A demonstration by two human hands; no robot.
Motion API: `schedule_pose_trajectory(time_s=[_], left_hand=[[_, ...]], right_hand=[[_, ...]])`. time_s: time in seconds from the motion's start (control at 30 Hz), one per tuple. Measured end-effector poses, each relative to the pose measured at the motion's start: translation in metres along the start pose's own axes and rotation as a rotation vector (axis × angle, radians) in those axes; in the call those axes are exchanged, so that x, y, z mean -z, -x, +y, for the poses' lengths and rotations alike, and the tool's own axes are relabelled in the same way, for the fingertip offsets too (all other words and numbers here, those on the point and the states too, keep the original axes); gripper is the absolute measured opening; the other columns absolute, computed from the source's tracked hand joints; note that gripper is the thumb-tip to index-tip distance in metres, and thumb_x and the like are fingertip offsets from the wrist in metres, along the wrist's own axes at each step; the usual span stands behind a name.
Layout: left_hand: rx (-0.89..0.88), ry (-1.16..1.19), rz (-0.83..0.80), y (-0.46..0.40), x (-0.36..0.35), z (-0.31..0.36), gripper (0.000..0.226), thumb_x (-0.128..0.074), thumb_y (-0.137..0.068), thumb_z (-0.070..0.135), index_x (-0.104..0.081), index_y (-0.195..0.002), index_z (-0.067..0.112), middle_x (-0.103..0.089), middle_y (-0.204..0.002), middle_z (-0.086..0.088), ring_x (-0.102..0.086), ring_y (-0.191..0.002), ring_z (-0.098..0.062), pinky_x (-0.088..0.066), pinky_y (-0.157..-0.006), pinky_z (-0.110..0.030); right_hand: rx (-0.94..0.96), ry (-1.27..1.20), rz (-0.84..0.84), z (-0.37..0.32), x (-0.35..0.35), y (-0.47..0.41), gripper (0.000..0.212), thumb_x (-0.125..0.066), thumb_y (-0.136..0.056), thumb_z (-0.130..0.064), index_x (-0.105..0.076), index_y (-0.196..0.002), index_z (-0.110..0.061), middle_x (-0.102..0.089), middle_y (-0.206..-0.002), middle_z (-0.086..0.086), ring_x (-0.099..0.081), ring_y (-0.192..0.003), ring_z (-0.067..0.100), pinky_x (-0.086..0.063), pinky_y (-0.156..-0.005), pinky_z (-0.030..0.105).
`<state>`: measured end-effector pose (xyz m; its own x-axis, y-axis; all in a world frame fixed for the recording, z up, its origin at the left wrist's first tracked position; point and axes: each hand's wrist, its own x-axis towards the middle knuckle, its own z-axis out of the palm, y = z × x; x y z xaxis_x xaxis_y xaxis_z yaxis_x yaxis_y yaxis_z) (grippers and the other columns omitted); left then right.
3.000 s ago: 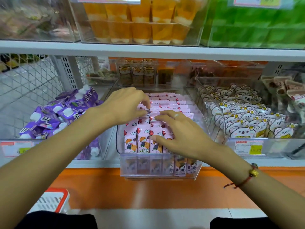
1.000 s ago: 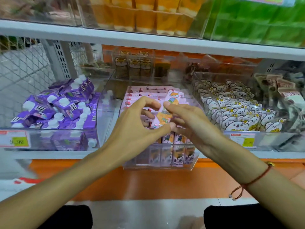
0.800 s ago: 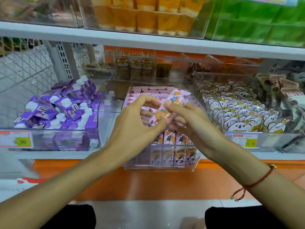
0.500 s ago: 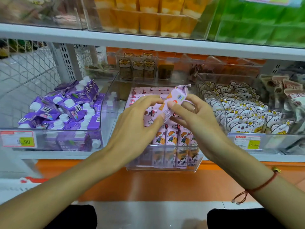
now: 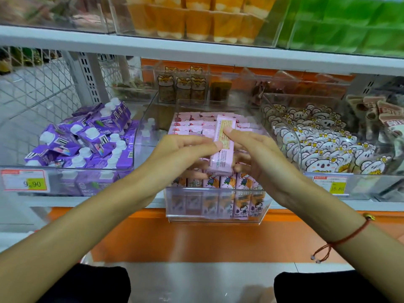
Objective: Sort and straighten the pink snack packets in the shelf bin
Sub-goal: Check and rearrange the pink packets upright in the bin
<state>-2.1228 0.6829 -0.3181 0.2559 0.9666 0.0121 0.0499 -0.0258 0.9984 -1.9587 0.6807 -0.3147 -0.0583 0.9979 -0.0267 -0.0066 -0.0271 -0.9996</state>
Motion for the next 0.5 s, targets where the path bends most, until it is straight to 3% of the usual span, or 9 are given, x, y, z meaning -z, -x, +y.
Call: schedule_pose_trajectory(time_s=[0.1, 0.2, 0.3, 0.37, 0.5], left_hand=[[0.054, 0.028, -0.011, -0.0019, 0.0007, -0.0015, 0.015, -0.074, -0.078, 0.033, -0.078, -0.082, 0.019, -0.07, -0.065, 0.014, -0.065, -0.063, 0.001, -0.057, -0.06, -0.021], [0.048, 0.001, -0.044, -0.0025, 0.0009, -0.002, 0.017, -0.071, -0.081, 0.033, -0.075, -0.087, 0.017, -0.065, -0.06, 0.017, -0.063, -0.061, 0.002, -0.058, -0.063, -0.023], [0.02, -0.031, -0.056, -0.0022, 0.0021, -0.0022, 0.02, -0.07, -0.082, 0.033, -0.073, -0.098, 0.022, -0.073, -0.083, 0.014, -0.07, -0.078, -0.002, -0.058, -0.064, -0.021], [-0.065, -0.091, -0.018, -0.0004, 0.0013, -0.0026, 0.014, -0.068, -0.085, 0.027, -0.068, -0.098, 0.031, -0.074, -0.085, 0.016, -0.069, -0.081, 0.003, -0.057, -0.068, -0.019], [-0.302, -0.265, 0.091, 0.0015, 0.0, -0.0056, 0.035, -0.067, -0.087, 0.019, -0.061, -0.118, 0.035, -0.067, -0.107, 0.018, -0.065, -0.095, 0.004, -0.05, -0.082, -0.01]], right_hand=[[-0.027, -0.039, -0.025, 0.0002, -0.0005, 0.0003, 0.034, -0.063, -0.089, -0.035, -0.06, -0.103, -0.005, -0.055, -0.058, 0.0, -0.047, -0.046, 0.009, -0.042, -0.045, 0.016], [-0.029, -0.046, 0.001, 0.0, -0.0001, -0.0001, 0.043, -0.065, -0.087, -0.035, -0.059, -0.111, 0.0, -0.057, -0.059, 0.0, -0.048, -0.047, 0.009, -0.044, -0.045, 0.016], [-0.026, -0.013, 0.034, 0.001, -0.0006, -0.0012, 0.047, -0.066, -0.086, -0.036, -0.058, -0.114, 0.001, -0.06, -0.065, 0.0, -0.052, -0.051, 0.01, -0.048, -0.053, 0.02], [0.003, -0.013, 0.03, 0.0014, -0.001, -0.0009, 0.041, -0.064, -0.088, -0.031, -0.057, -0.118, -0.004, -0.065, -0.075, 0.004, -0.057, -0.059, 0.013, -0.05, -0.061, 0.025], [0.131, 0.018, -0.055, -0.0007, 0.0012, 0.0003, 0.03, -0.059, -0.093, -0.024, -0.055, -0.122, -0.018, -0.073, -0.104, 0.005, -0.068, -0.093, 0.015, -0.05, -0.082, 0.029]])
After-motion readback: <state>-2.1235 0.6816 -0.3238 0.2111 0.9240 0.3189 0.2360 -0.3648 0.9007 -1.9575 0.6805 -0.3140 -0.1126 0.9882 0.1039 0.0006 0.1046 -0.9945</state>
